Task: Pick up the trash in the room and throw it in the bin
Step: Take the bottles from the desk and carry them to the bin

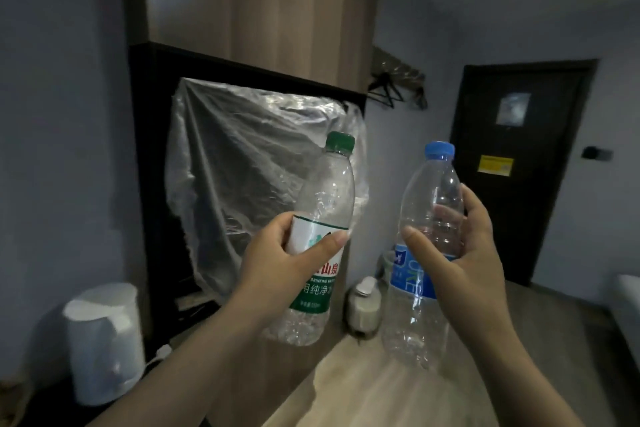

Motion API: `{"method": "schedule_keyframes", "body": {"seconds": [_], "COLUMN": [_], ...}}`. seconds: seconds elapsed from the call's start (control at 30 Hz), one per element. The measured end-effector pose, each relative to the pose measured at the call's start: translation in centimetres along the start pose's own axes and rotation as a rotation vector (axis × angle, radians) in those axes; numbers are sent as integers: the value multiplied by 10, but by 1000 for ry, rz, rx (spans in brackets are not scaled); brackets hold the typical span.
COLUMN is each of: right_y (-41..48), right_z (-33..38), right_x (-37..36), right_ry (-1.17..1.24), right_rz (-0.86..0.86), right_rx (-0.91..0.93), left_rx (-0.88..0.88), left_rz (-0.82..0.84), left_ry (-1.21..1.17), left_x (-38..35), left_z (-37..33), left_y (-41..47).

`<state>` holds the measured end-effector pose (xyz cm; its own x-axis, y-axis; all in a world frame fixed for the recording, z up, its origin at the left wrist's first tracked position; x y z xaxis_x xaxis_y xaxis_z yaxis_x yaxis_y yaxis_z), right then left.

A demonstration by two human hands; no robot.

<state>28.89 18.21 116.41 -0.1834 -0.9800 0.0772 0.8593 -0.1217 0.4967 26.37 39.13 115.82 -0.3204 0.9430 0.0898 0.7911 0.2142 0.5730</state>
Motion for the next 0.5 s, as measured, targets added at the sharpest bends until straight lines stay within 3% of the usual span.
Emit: {"method": "schedule_keyframes", "body": {"seconds": [0.27, 0.5], "right_y": [36, 91], "right_z": [-44, -88], "right_x": [120, 165], "right_ry": [-120, -188], "right_rz": [-160, -277], "right_rx": [-54, -76], "left_rx": [-6, 3], "left_rz": [197, 286], "left_ry": [-168, -191], "left_x": [-148, -222], "left_z": [10, 54], "left_y": [27, 79]}}
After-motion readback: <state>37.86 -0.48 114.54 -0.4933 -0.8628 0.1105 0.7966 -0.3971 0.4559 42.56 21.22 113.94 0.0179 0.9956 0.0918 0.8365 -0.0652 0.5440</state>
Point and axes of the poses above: each hand's wrist, its own y-axis towards the middle knuckle, its own x-axis out of the back of the hand, z = x × y, the point moved 3 cm from there along y, towards the middle knuckle, and after that the axes turned 9 degrees about -x, right-handed, at the moved point
